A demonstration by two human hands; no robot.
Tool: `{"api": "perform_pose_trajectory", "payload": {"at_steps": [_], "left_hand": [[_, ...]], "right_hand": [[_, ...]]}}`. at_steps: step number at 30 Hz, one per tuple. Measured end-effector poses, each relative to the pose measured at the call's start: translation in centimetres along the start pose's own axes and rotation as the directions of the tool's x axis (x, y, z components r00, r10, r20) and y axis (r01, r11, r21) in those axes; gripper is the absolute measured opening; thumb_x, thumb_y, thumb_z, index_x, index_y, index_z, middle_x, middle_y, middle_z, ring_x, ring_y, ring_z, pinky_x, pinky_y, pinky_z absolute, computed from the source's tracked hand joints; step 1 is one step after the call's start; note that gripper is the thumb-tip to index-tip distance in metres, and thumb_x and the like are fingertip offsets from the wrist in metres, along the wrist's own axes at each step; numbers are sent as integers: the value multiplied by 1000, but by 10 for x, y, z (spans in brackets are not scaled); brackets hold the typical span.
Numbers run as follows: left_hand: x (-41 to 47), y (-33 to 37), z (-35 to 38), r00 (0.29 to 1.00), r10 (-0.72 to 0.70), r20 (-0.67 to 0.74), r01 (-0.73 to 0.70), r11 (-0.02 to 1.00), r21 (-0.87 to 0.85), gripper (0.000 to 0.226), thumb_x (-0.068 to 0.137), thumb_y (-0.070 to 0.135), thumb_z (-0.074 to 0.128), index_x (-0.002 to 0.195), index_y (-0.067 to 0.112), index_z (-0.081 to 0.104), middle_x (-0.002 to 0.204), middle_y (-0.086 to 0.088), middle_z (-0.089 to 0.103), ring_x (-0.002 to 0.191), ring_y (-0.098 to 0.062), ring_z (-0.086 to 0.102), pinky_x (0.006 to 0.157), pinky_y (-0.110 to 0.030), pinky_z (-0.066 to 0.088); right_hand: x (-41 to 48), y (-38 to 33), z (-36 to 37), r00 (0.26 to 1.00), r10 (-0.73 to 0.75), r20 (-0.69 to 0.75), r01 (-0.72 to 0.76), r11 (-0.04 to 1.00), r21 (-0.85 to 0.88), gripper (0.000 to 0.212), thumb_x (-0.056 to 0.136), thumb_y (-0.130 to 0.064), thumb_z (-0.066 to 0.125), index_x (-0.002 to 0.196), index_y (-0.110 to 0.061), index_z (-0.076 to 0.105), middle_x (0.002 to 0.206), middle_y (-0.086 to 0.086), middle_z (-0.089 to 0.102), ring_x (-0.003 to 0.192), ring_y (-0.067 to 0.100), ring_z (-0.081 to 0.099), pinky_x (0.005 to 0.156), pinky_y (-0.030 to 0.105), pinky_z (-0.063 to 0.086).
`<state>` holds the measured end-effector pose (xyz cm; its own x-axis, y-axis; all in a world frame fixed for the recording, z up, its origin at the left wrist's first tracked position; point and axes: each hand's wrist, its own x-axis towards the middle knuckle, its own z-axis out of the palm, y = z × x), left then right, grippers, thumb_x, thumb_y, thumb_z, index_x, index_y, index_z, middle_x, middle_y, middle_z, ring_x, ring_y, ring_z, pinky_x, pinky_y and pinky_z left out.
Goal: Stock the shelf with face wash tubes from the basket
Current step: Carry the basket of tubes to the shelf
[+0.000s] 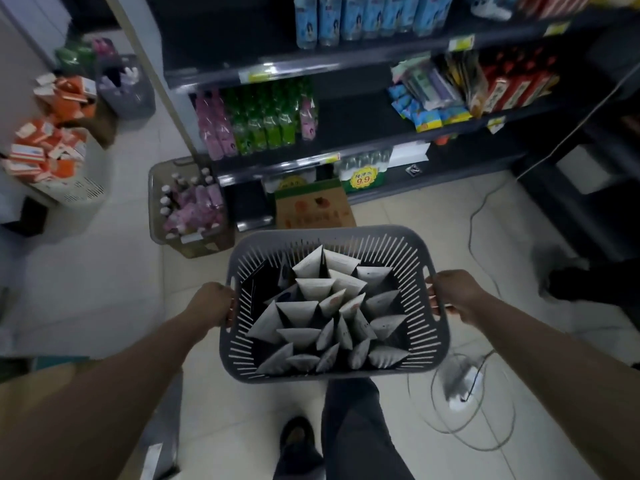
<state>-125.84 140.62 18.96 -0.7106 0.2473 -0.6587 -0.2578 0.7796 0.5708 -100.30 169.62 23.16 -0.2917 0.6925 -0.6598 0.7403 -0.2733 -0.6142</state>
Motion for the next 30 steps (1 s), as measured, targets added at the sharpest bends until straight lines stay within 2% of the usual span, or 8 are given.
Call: {"api": "perform_pose_trajectory", "payload": {"at_steps": [2,5,8,13,19,24,26,30], "left_hand": [[22,23,2,1000,-6,-18,6,1000,-3,32,97,8,42,66,11,51,49,0,53,43,-13,52,43,-24,46],[58,57,4,999,-40,-27,40,999,-15,32,97,7,42,67,11,51,57,-3,53,49,-16,51,45,-24,46],[97,87,6,996,-74,-49,71,996,-55,31,97,7,42,68,12,51,56,-2,53,45,-13,52,41,-21,47],[151,132,14,994,-109,-32,106,991,-83,31,98,7,39,69,13,48,64,-6,51,52,-16,51,46,-24,46],[220,171,7,991,-135,-27,132,988,-82,31,99,8,38,70,13,48,67,-7,52,55,-20,51,53,-29,46],[268,191,4,996,-92,0,92,995,-29,25,91,-7,34,80,-3,56,74,-18,55,60,-25,51,54,-33,43],[283,197,4,992,-125,-11,123,987,-101,25,93,-7,35,77,-1,53,70,-16,52,56,-22,47,49,-29,41],[308,205,7,983,-180,-31,170,964,-205,22,94,-4,36,80,-1,54,70,-15,52,55,-22,46,53,-30,37]], "right_hand": [[33,-24,-1,1000,-2,15,3,1000,-13,26,97,-2,40,79,1,58,62,14,51,37,17,43,30,12,31],[83,-64,-2,999,1,44,1,999,-47,25,97,-3,39,83,2,59,64,14,53,44,19,44,31,12,31],[129,-103,-2,997,-1,82,6,998,-59,24,97,-4,39,86,1,59,68,15,53,48,19,45,32,13,33],[196,-153,6,995,-9,99,15,998,-59,19,94,-4,41,84,-2,57,68,14,51,49,19,44,46,23,37],[261,-206,26,995,5,104,-1,999,-47,19,95,-6,42,86,-3,58,65,11,49,48,18,41,45,20,33],[310,-229,48,994,45,104,-40,998,-41,20,96,-6,41,88,-3,59,67,10,52,52,19,44,50,24,36],[328,-235,55,992,57,114,-53,998,-37,21,97,-7,40,88,-4,59,69,10,53,55,20,45,52,26,38],[355,-247,67,989,74,127,-72,997,-21,21,95,-7,39,87,-7,58,67,8,51,53,19,42,52,25,36]]}}
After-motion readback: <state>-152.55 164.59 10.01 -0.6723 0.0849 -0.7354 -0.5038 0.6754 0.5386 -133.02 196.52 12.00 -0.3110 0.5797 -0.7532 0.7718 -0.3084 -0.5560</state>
